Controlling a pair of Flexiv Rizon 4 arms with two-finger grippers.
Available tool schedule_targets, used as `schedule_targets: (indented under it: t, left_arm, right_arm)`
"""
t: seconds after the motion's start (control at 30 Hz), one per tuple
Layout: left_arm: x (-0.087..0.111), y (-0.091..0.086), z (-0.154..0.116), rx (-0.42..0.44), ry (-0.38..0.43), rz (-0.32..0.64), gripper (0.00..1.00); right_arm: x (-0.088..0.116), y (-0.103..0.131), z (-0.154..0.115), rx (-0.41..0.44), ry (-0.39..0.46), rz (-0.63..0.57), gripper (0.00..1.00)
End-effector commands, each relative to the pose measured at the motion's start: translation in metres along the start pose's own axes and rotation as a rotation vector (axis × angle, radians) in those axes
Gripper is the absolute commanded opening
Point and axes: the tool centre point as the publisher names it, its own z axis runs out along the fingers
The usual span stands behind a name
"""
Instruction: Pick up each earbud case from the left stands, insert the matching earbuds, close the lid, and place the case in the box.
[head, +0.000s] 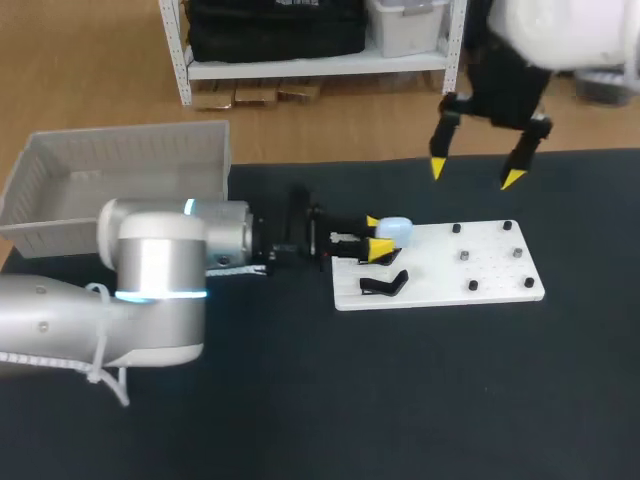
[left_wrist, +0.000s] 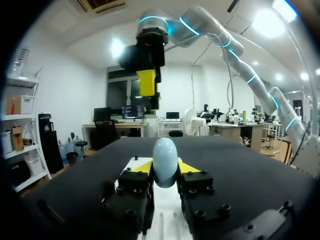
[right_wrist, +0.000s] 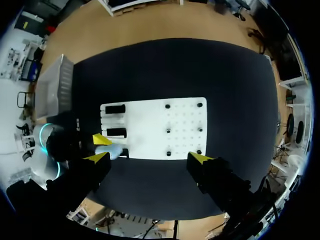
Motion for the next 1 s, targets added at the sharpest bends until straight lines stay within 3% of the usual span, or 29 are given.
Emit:
schedule_targets:
  t: [0.03, 0.2, 0.37, 0.6, 0.8, 1.0]
  left_arm:
    - [-0.022, -0.015, -0.048, -0.115, 0.061, -0.012, 0.00]
    - [-0.035, -0.007, -0.104, -0.250, 0.134, -0.038, 0.00]
    - [-0.041, 0.013, -0.164, -0.412, 0.208, -0.076, 0.00]
    - [-0.044, 0.069, -0.247, -0.706, 0.261, -0.102, 0.00]
    - [-0.025, 0.125, -0.298, -0.797, 0.290, -0.177, 0.00]
    - [-0.008, 0.166, -0.335, -0.834, 0.317, -0.232, 0.00]
  right_arm:
    - [0.014, -0.013, -0.010, -0.040, -0.128, 0.008, 1.00]
    - [0.014, -0.013, -0.010, -0.040, -0.128, 0.008, 1.00]
    - [0.014, -0.013, -0.010, -0.040, -0.128, 0.008, 1.00]
    - [0.014, -0.013, -0.010, -0.040, -0.128, 0.008, 1.00]
    - [0.014, -0.013, -0.010, -0.040, -0.128, 0.008, 1.00]
    - [0.014, -0.013, -0.010, -0.040, -0.128, 0.008, 1.00]
